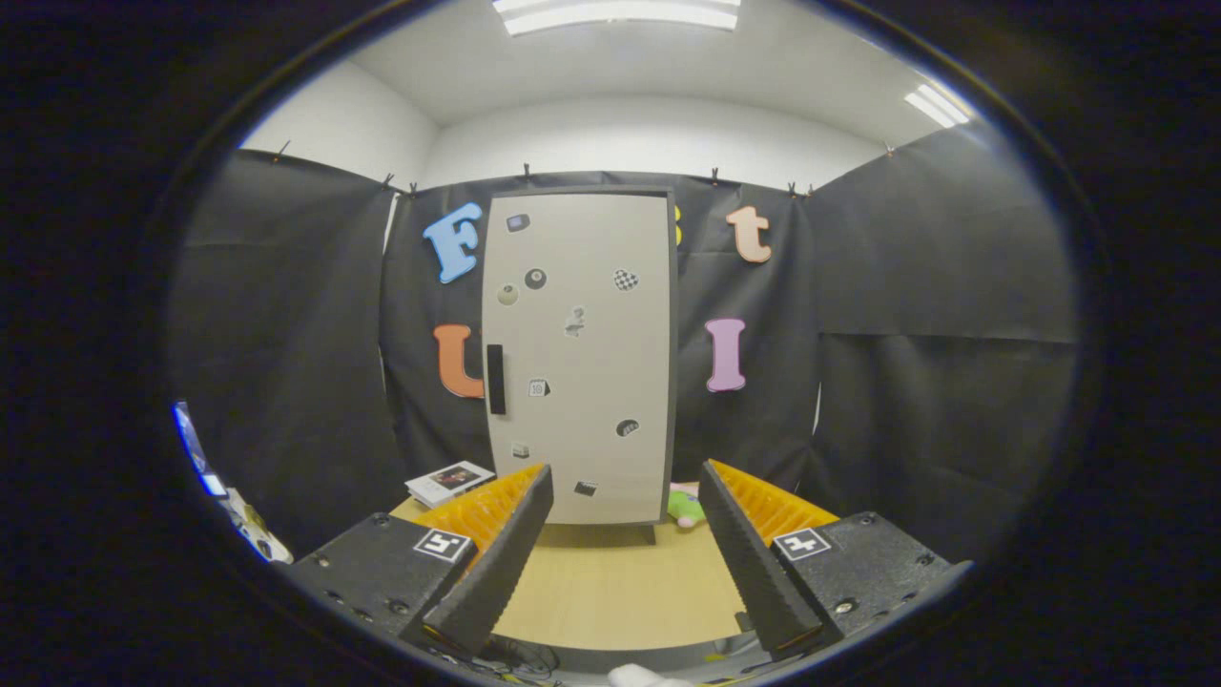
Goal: Open the shoe cabinet door, grab the shoes and put them into the shoe cabinet, then close the shoe cabinet door.
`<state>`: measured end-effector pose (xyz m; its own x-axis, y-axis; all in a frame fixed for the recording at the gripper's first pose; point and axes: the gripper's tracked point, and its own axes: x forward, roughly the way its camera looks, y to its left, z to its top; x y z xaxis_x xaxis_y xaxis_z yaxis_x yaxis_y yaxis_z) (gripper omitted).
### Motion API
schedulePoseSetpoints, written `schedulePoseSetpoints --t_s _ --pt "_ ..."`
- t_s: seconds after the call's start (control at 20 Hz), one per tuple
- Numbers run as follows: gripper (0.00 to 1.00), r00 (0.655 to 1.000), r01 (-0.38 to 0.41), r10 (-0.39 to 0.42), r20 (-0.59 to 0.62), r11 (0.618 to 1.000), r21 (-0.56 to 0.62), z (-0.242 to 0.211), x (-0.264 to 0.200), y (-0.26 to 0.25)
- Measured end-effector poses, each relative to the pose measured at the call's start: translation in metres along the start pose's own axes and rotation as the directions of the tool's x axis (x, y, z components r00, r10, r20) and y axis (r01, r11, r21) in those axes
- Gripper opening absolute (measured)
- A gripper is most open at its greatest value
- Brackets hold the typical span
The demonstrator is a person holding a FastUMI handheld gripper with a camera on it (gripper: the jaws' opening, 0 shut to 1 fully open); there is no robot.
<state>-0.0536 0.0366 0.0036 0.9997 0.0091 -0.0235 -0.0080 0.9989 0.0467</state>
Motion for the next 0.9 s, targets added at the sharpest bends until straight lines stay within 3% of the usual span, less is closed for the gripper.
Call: schedulePoseSetpoints --t_s 0.9 --pt "1.0 1.0 -0.004 0.004 -0.002 1.0 -0.006 0.0013 -0.0016 0.0017"
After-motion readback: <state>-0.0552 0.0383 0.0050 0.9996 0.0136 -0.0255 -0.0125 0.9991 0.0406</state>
